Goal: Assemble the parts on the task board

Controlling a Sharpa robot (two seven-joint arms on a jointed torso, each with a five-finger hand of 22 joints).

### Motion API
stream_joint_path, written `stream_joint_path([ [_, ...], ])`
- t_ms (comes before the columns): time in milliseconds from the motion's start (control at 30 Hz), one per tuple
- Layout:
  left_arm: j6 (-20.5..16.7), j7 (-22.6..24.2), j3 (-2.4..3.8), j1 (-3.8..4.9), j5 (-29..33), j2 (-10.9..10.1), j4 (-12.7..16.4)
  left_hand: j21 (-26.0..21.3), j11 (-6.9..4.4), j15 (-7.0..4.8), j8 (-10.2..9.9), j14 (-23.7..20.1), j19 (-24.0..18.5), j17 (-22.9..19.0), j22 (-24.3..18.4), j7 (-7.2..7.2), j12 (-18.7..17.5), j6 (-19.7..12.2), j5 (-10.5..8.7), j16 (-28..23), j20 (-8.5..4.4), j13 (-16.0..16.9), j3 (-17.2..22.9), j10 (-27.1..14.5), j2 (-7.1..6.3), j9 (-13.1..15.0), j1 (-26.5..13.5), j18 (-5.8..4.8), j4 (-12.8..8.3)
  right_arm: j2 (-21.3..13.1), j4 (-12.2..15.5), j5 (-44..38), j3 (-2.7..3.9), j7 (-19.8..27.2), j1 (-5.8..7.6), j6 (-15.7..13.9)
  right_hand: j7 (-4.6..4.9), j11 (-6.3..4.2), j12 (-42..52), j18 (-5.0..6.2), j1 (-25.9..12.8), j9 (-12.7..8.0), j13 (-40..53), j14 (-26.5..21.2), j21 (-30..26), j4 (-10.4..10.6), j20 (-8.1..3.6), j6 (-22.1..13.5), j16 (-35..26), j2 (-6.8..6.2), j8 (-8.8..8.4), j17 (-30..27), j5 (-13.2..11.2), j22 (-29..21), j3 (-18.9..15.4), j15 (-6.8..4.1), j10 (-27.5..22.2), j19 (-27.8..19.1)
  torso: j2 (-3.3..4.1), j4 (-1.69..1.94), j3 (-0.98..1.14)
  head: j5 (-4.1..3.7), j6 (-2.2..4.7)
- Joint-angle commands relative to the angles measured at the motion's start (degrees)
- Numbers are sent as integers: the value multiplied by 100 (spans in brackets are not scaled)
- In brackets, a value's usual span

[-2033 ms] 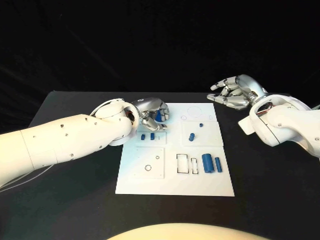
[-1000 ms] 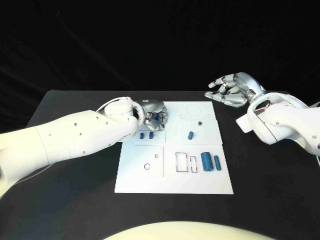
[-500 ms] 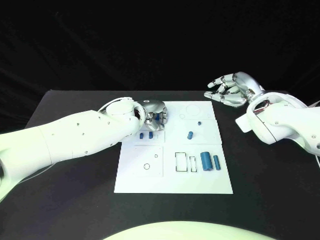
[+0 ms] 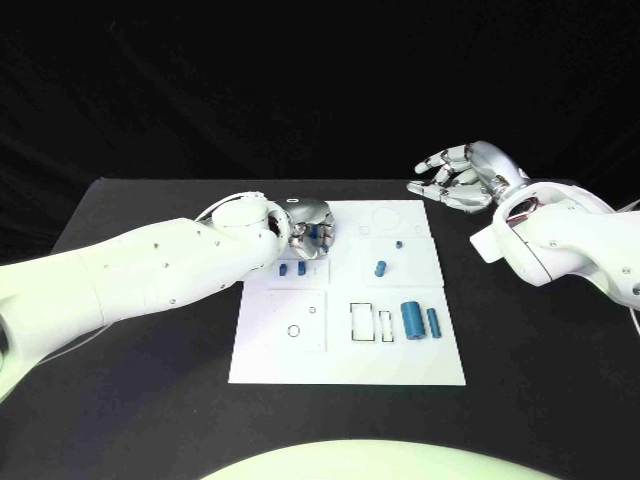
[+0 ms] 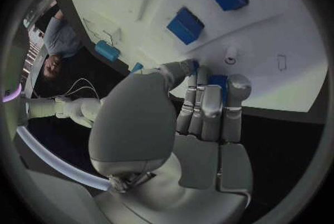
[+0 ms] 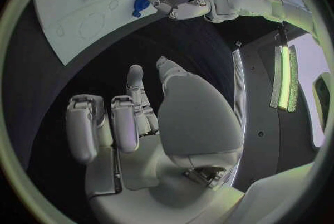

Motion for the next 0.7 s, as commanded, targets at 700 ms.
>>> stream_joint_path([
  [700, -371, 273, 56, -18, 376, -160, 218, 420, -120, -114, -102, 329, 418, 270, 472, -70, -160, 515, 6, 213, -94, -62, 95, 488, 184, -7, 61, -174, -338, 25, -4, -24, 1, 94, -4, 26, 8, -4, -42, 67, -49, -4, -23, 301, -27, 16, -55, 35, -29, -28, 37, 264, 26, 1111, 31, -38, 12, 328, -7, -2, -7, 16, 46],
])
